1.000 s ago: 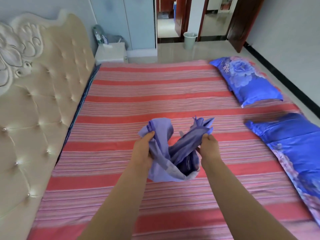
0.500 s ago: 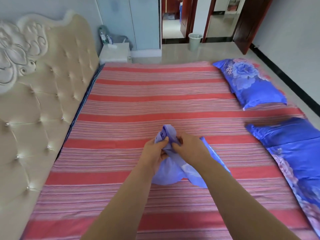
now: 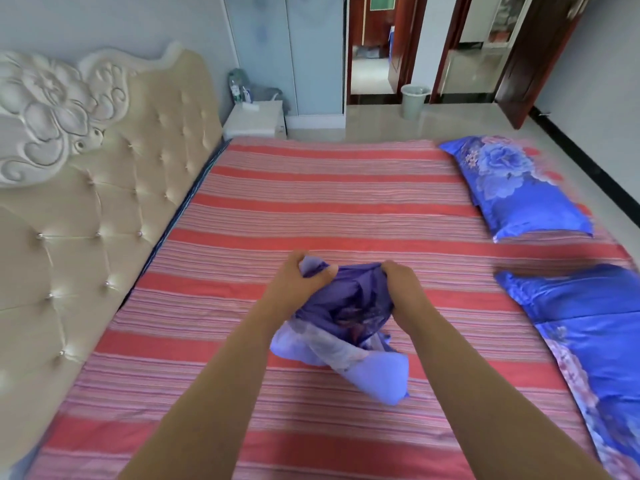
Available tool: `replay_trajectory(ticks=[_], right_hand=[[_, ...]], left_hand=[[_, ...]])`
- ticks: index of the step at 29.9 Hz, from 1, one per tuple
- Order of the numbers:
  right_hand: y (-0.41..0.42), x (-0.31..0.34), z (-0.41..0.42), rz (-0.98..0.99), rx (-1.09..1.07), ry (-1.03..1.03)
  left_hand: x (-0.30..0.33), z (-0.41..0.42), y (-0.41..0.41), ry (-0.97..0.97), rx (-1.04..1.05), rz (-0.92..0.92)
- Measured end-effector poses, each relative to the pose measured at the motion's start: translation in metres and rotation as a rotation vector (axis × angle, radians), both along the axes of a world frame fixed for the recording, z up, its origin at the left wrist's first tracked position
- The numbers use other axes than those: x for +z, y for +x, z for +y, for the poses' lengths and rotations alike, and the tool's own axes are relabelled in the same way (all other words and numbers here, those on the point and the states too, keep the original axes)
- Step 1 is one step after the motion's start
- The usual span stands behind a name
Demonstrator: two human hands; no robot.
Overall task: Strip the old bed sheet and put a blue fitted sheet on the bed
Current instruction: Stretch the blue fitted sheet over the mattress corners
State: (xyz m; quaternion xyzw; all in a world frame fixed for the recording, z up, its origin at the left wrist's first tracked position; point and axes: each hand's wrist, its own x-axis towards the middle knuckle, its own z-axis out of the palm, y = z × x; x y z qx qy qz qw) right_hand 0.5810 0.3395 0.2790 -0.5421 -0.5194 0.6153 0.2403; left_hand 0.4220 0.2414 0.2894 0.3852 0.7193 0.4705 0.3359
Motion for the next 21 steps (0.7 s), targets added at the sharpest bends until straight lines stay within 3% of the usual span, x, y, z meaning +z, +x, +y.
replay_trajectory(ticks=[2, 3, 6, 8, 10, 12, 13, 15, 17, 19, 21], right_hand=[[0.011, 0.021, 0.007, 0.001, 0.136, 0.183], [0.017, 0.033, 0.012, -0.076, 0.320, 0.275], [0.029, 0.063, 0.021, -0.711, 0.964, 0.472], [0.032, 0.074, 0.027, -0.965, 0.970, 0.671], [0.036, 0.087, 0.034, -0.704, 0.670, 0.711], [0.032, 0.098, 0.037, -0.268, 0.481, 0.584], [0.026, 0.104, 0.032, -0.136, 0.447, 0.523], [0.013, 0.109, 0.021, 0.033, 0.386, 0.442], [0.009, 0.112, 0.020, 0.112, 0.314, 0.373], [0.019, 0.112, 0.032, -0.016, 0.408, 0.483], [0.033, 0.107, 0.047, -0.327, 0.665, 0.583]], left_hand=[[0.022, 0.005, -0.021, -0.078, -0.151, 0.315], [0.035, 0.007, -0.033, -0.128, -0.191, 0.494], [0.065, 0.016, -0.056, -0.136, -0.097, 0.947], [0.077, 0.020, -0.063, -0.116, 0.122, 1.087], [0.075, 0.021, -0.063, -0.167, 0.272, 1.245], [0.071, 0.024, -0.047, -0.138, 0.179, 1.414], [0.068, 0.029, -0.034, -0.120, 0.063, 1.398], [0.056, 0.040, -0.004, -0.134, -0.129, 1.190], [0.044, 0.048, 0.006, -0.137, -0.045, 0.898], [0.040, 0.046, -0.005, -0.079, 0.171, 0.562], [0.046, 0.043, -0.020, -0.040, 0.286, 0.473]])
